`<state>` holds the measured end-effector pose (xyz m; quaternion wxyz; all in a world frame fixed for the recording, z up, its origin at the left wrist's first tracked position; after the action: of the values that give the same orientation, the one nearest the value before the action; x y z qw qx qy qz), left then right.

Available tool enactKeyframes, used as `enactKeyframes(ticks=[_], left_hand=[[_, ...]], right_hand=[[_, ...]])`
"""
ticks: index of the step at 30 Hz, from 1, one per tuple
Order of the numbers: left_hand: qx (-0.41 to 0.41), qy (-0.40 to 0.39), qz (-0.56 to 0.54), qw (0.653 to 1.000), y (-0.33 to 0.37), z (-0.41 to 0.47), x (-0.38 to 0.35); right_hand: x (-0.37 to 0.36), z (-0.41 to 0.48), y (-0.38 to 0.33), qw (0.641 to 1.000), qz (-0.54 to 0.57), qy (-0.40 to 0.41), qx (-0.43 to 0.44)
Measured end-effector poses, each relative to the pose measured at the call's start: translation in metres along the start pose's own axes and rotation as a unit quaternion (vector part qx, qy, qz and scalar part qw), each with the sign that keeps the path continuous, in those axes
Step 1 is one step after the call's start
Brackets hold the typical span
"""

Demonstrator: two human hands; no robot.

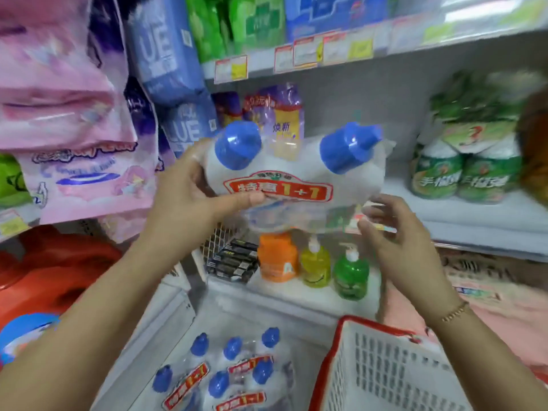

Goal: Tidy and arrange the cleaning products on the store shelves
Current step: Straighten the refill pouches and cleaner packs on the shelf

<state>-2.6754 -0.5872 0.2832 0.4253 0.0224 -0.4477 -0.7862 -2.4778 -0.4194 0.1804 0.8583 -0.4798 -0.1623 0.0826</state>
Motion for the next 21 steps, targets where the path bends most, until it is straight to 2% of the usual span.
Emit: enactKeyframes(ticks=[2, 9, 12, 18, 21], left_hand=[[-0.017, 0.014, -0.027, 0.999, -0.005, 0.03, -0.029], [-0.036, -0.04, -0.03, 0.998, -0.024, 0.103, -0.141], [-0.012, -0.059, -0.037, 0.997, -0.044, 0.13, -0.161], [0.061, -0.04, -0.11, 0.991, -0.086, 0.179, -0.174], [0.105, -0.061, -0.094, 0.988, -0.122, 0.19, -0.192]], right_hand=[[0.022, 0.025, 0.007, 0.999, -0.001, 0.041, -0.013], [0.059, 0.098, 0.035, 0.996, -0.07, 0.048, -0.029], [0.062, 0.118, 0.054, 0.996, -0.052, 0.049, -0.047], [0.045, 0.156, 0.068, 0.996, -0.06, 0.047, -0.049], [0.034, 0.175, 0.079, 0.995, -0.04, 0.048, -0.072]])
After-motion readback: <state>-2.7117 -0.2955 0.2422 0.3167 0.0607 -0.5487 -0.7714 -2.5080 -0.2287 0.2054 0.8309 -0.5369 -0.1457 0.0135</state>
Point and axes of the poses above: each hand's wrist, its own z-axis towards the middle knuckle, its own x-axis out of the back of the hand, y = z × x, the point moved 8 cm from there along z, towards the middle knuckle, and after that the axes turned 4 degrees about z, right-handed, at the moved point
